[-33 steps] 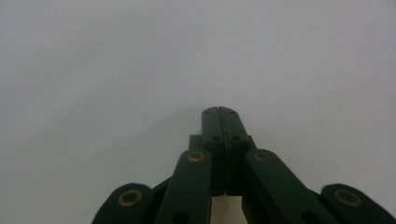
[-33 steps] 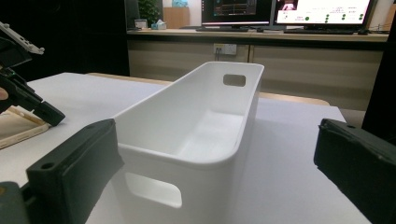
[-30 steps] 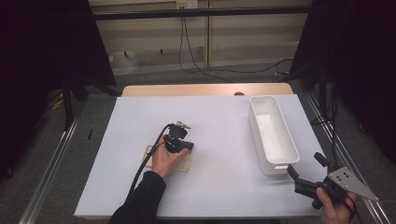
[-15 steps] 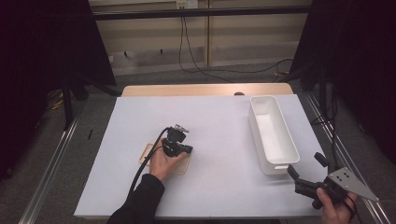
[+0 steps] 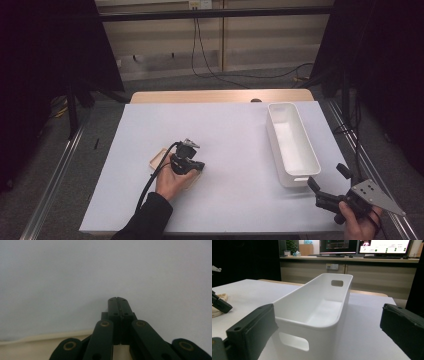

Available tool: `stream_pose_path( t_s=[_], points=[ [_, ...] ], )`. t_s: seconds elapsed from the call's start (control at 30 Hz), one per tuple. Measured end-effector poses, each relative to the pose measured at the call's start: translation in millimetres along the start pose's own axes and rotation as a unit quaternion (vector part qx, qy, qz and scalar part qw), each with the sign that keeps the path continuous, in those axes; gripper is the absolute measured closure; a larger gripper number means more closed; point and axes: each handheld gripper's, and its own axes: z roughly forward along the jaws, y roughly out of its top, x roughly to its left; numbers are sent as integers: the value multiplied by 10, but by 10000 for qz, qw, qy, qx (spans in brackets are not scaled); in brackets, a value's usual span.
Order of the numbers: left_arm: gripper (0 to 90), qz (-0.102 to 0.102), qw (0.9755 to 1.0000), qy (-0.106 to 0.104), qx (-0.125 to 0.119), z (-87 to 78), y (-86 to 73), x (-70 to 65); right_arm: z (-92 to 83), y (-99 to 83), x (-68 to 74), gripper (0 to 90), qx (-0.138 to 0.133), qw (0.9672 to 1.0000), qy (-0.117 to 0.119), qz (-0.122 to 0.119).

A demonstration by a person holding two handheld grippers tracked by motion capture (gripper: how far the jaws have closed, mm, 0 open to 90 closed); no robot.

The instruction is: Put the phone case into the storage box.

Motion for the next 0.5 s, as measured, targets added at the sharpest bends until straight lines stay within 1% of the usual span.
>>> stream_pose_path(
  t_s=[0.03,0.13,0.2,0.27,0.37,0.43,0.5],
  points=[
    [900,20,10000,-13,16,-13,-16,0,-1,1,0,0,-5,10000,1,2],
    [900,-55,9999,-97,5,-39,-54,7,-1,1,2,0,-7,10000,9,12],
    [900,-11,10000,-64,11,-57,-79,-10,0,1,3,0,-10,10000,18,14],
    [900,-11,10000,-84,14,-75,-106,-25,-2,1,3,0,-10,10000,21,11],
    [900,-107,9998,-173,-30,-97,-154,-25,0,1,2,0,-9,10000,15,16],
    [900,-102,9997,-212,-17,-119,-184,-31,0,1,4,0,-12,10000,21,13],
    [900,-76,9998,-183,-19,-139,-213,-51,-2,2,3,0,-10,10000,26,5]
  ],
)
